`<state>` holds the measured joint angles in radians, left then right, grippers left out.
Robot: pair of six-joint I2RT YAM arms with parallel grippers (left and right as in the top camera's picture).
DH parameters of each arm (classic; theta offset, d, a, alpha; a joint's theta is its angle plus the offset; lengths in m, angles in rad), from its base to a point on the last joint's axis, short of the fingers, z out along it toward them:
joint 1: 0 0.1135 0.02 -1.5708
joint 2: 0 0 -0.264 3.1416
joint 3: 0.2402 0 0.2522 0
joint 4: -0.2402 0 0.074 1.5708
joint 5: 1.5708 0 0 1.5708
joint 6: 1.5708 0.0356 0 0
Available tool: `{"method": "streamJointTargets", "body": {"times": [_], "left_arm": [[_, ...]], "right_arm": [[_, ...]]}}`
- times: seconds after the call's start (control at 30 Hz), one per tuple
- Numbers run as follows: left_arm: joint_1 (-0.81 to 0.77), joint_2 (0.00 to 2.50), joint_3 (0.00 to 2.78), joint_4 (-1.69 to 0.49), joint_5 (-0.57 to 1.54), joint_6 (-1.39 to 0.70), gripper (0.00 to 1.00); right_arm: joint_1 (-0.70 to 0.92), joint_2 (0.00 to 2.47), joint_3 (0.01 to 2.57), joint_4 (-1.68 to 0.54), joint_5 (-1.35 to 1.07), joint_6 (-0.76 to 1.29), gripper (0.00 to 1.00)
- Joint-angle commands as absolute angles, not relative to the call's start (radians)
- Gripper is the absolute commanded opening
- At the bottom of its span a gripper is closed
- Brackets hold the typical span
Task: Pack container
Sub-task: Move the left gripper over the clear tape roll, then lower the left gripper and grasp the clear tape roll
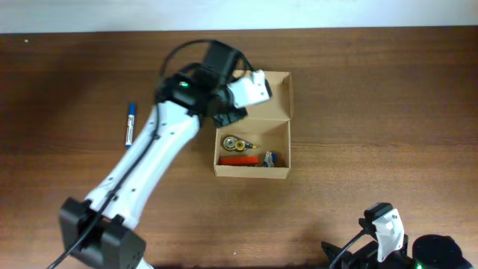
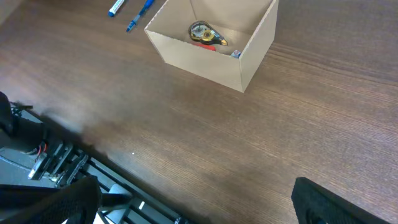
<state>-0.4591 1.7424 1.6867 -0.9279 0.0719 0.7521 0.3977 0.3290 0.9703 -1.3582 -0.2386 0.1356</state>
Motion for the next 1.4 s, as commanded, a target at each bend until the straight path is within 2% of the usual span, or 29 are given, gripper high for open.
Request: {"method": "streamJointTargets", "body": {"times": [0.0,0.2,0.37,0.43,0.73,0.83,1.03,1.27,1.37], "left_arm": [[-0.365,1.718,1.703,-0.908,0.079,0.627,0.48],[-0.197,1.736,1.702,-0.865,0.106,0.492,0.49],[-0.121,1.799,1.702,-0.856,0.205,0.483,0.65],[-0.11,1.838,1.702,-0.855,0.237,0.483,0.7],[-0.109,2.037,1.702,-0.818,0.248,0.484,0.7],[-0.109,2.081,1.702,-0.812,0.248,0.484,0.73],[-0.109,2.133,1.702,-0.81,0.285,0.483,0.76],[-0.109,2.176,1.702,-0.781,0.311,0.483,0.87],[-0.109,2.194,1.702,-0.77,0.311,0.482,0.87]], "right_arm": [[0.391,0.327,0.971,-1.356,-0.252,0.144,0.99],[0.391,0.327,0.971,-1.356,-0.252,0.144,0.99],[0.391,0.327,0.971,-1.356,-0.251,0.144,0.99],[0.391,0.327,0.971,-1.356,-0.252,0.144,0.99],[0.391,0.327,0.971,-1.356,-0.252,0.143,0.99],[0.391,0.327,0.971,-1.356,-0.252,0.143,0.99],[0.391,0.327,0.971,-1.356,-0.252,0.144,0.99],[0.391,0.327,0.971,-1.356,-0.252,0.144,0.99],[0.391,0.327,0.971,-1.356,-0.252,0.144,0.99]]}}
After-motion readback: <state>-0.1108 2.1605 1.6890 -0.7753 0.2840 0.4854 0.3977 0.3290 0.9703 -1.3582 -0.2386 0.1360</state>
